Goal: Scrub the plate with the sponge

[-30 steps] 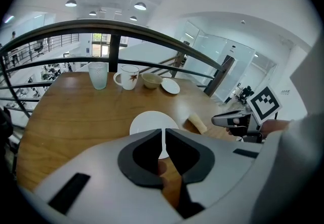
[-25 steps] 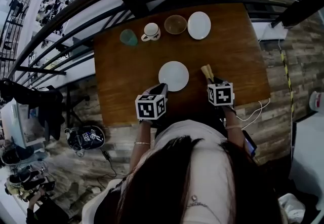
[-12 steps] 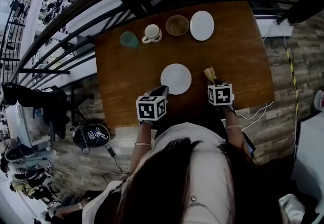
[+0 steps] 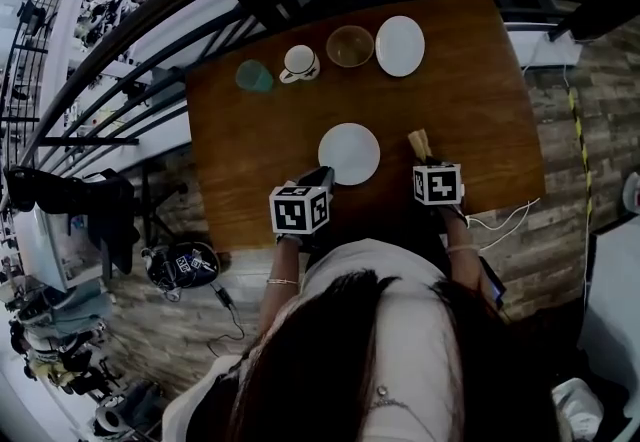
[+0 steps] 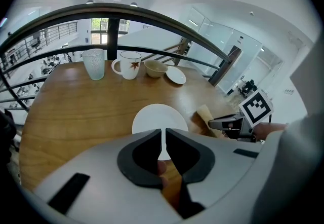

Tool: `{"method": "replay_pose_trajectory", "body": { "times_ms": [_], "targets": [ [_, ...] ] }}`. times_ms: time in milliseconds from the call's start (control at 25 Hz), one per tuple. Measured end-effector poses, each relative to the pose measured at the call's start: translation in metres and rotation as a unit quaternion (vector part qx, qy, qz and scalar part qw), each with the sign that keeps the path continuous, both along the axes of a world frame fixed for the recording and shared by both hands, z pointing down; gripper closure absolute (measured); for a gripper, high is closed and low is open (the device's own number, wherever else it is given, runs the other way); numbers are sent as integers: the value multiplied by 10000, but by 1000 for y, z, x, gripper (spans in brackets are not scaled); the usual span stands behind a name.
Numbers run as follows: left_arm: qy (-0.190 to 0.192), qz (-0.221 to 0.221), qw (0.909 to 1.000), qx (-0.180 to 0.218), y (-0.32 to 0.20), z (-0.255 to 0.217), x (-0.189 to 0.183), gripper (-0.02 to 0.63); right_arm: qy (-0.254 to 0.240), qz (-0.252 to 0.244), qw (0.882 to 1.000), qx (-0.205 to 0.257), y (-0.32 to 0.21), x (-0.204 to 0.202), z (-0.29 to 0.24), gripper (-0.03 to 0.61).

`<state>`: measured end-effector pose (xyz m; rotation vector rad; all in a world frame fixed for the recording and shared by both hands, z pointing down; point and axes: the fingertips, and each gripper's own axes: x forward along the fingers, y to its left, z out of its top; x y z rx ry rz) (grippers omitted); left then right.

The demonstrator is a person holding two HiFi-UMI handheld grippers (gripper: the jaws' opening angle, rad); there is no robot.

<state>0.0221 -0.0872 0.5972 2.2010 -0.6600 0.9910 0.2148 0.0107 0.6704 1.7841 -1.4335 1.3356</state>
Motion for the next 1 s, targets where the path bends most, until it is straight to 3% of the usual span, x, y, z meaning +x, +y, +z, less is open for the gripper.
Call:
{"method": "replay_pose_trajectory", "body": {
  "times_ms": [360,1000],
  "targets": [
    [72,-272,9993,-232,-1,7,-7,599,-43,39,9999,109,-5,0,-10,506],
    [33,-732,9954,-610,0,32,-13,572,-125,-466,9987,158,-31,-3,-19,506]
  ]
}}
